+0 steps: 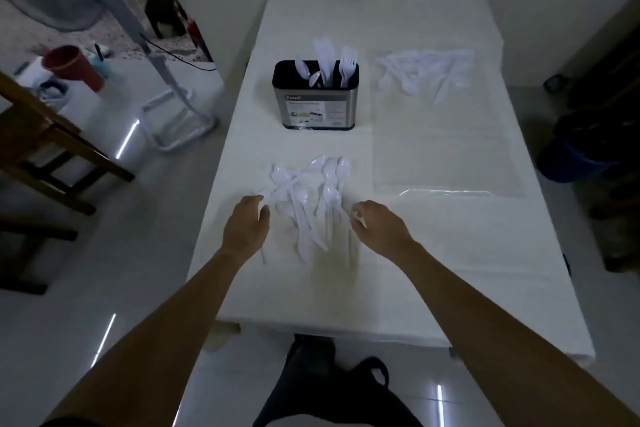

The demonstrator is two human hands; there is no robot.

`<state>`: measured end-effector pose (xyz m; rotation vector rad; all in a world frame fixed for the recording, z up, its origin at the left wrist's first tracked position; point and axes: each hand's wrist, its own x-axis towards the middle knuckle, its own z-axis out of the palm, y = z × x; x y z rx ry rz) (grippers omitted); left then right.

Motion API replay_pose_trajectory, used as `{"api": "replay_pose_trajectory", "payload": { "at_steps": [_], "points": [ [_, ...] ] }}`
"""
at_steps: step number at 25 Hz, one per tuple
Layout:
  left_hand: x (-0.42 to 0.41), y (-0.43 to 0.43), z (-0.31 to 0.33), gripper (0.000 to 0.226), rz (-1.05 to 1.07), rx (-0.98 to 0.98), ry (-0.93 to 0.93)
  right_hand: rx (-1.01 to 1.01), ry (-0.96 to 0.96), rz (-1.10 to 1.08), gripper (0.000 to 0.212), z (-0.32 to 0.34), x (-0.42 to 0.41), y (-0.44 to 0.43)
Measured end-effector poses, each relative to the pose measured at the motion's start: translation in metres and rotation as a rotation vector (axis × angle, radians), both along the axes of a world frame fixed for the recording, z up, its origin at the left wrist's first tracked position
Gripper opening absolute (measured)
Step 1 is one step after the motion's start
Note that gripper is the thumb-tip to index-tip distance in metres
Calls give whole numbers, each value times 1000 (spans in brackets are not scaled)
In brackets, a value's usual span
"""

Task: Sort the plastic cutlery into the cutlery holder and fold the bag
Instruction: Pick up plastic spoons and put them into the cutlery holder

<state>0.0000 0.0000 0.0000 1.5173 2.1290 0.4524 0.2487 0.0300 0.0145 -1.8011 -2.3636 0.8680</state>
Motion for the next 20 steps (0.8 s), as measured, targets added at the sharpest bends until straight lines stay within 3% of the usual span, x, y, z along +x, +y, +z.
{"api": "replay_pose_trajectory", "payload": {
  "at_steps": [14,20],
  "points": [
    [-17,107,-18,29,-50,24,90,36,-53,-375,23,-49,-45,9],
    [-18,110,-29,17,47,116,-151,-31,270,-688,13,-51,-45,14]
  ]
}}
